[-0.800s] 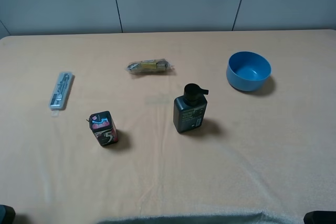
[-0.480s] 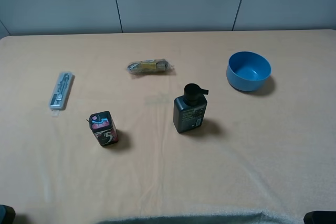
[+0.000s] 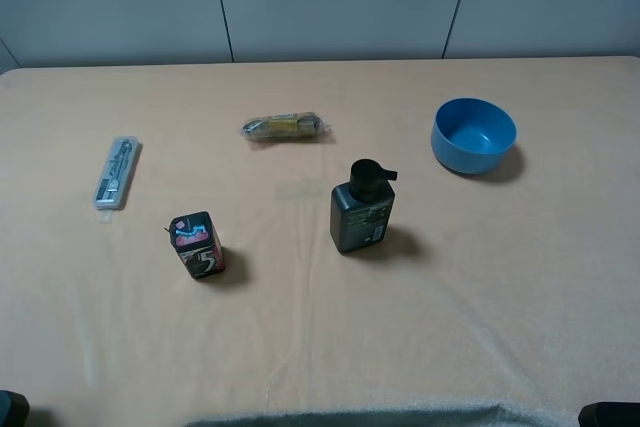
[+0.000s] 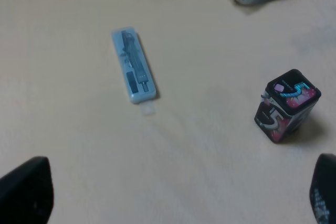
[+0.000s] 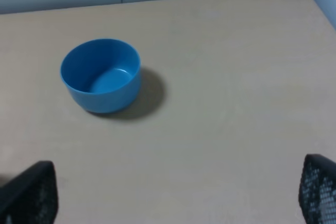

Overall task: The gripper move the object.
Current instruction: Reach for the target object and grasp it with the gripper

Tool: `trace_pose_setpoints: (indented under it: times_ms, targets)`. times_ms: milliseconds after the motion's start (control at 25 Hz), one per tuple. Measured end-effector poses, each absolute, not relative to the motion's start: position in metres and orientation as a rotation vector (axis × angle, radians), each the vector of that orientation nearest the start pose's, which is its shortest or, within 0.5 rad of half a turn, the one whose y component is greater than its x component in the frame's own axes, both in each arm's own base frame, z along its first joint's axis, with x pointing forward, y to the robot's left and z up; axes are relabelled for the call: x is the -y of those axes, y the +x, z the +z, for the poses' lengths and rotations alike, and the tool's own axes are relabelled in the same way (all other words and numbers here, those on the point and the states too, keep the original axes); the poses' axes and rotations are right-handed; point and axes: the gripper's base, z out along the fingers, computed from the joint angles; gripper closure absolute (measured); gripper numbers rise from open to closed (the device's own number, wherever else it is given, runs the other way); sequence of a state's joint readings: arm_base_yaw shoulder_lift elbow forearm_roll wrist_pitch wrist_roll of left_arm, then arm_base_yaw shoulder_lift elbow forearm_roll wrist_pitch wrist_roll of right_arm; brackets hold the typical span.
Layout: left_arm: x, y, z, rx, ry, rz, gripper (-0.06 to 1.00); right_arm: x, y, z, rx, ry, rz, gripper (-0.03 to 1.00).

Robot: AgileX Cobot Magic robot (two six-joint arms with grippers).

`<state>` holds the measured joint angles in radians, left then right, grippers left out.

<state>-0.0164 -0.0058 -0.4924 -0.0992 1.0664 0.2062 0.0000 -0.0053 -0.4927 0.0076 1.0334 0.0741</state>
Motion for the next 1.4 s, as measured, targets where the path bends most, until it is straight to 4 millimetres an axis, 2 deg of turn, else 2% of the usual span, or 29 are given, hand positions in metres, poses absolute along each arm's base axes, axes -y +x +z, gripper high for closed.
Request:
trace_pose_setpoints:
  times_ms: [280,760,1400]
  targets:
    - [0.008,-0.005,0.275,-2.035,0.232,-0.001,-0.05,-0.002,0.001,0.280,-2.050,0.043,0.050,0.27]
    - [0.008,-0.005,0.275,-2.035,0.232,-0.001,-0.05,-0.014,0.045,0.305,-2.213,-0.309,0.066,0.27]
    - [0.008,-0.005,0.275,-2.035,0.232,-0.001,-0.05,-0.029,0.083,0.333,-2.173,-0.636,0.146,0.27]
